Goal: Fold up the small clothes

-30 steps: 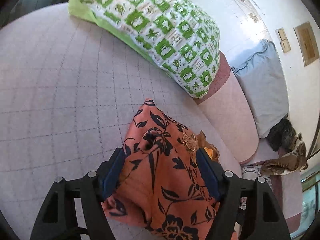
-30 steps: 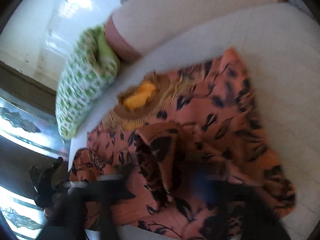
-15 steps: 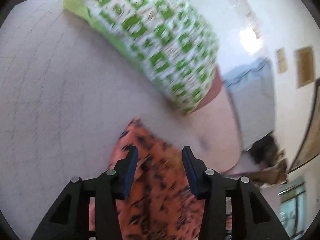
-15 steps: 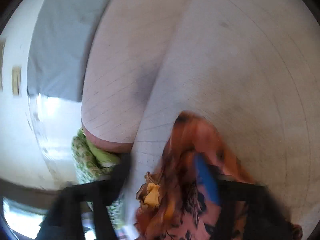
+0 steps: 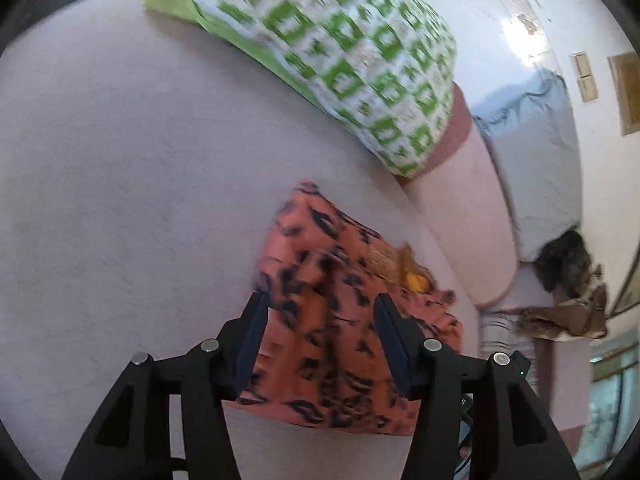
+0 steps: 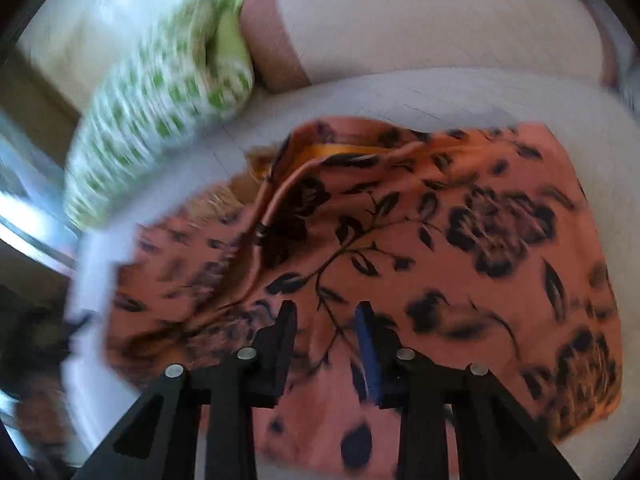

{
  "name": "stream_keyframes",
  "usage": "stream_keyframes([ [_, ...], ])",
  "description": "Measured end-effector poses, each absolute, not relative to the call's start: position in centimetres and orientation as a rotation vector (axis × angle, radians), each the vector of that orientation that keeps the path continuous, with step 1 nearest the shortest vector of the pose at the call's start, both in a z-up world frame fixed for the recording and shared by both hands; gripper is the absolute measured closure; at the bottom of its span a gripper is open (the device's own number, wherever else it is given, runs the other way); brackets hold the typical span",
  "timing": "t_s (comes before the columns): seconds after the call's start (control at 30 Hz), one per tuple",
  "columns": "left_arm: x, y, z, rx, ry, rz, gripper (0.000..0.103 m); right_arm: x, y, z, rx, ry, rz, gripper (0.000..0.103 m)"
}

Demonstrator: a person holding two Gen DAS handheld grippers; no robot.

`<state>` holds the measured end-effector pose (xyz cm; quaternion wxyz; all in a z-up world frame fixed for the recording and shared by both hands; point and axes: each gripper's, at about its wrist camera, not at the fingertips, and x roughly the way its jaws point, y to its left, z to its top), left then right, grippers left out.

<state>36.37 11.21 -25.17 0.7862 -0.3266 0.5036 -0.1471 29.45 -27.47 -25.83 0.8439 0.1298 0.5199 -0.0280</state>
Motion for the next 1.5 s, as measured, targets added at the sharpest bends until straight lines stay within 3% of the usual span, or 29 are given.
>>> stream_keyframes([
  [0.2,36.6,14.1,-24.6,-0.615,1.062,-0.191,0.042,32.1,-21.5,-24.8,0.149,1.031,0.123,0.071],
  [0.37,36.9,15.4,-24.7,-0.608,1.056,-0.154,0.042,40.7,-19.5,-22.6,0.327,0.937,0.091,0.071],
  [0.5,37.0,16.3,-24.9,-0.65,1.053,-0.144,0.042,41.5,-20.5,-20.8,0.516,0.842,0.089,0.07],
  [0.73,36.7,13.5,-25.0,-0.595,1.083,-0.214,0.042,31.3,-21.2,-20.3,0.349,0.881,0.085,0.07],
  [1.0,35.6,7.4,-25.5,-0.427,1.039,-0.292,0.041,17.4,-32.2,-20.7,0.47,0.868,-0.131,0.07],
  [1.03,35.6,6.7,-25.8,-0.4,1.04,-0.311,0.044,15.6,-33.9,-20.4,0.487,0.851,-0.172,0.07],
  [1.1,35.3,6.1,-26.0,-0.386,1.032,-0.342,0.087,13.1,-36.4,-20.3,0.528,0.813,-0.231,0.069],
  [1.13,35.1,5.8,-26.1,-0.381,1.028,-0.362,0.09,12.3,-37.3,-20.4,0.56,0.791,-0.251,0.069],
  [1.2,34.8,5.1,-26.3,-0.361,1.017,-0.396,0.091,10.4,-39.6,-20.7,0.642,0.74,-0.279,0.065],
  [1.23,34.6,4.7,-26.4,-0.347,1.02,-0.404,0.091,9.5,-40.8,-21.1,0.696,0.698,-0.292,0.056],
  [1.27,34.5,4.3,-26.6,-0.338,1.028,-0.41,0.091,9.4,-41.3,-21.5,0.731,0.668,-0.303,0.04],
  [1.37,34.2,3.1,-27.4,-0.33,1.058,-0.43,0.089,9.9,-42.4,-22.6,0.804,0.647,-0.28,0.037],
  [1.47,34.3,2.8,-27.8,-0.331,1.065,-0.438,0.072,11.6,-42.9,-23.1,0.808,0.683,-0.268,0.037],
  [1.5,34.3,2.7,-27.8,-0.332,1.06,-0.443,0.071,11.9,-43.3,-23.1,0.813,0.676,-0.285,0.037],
])
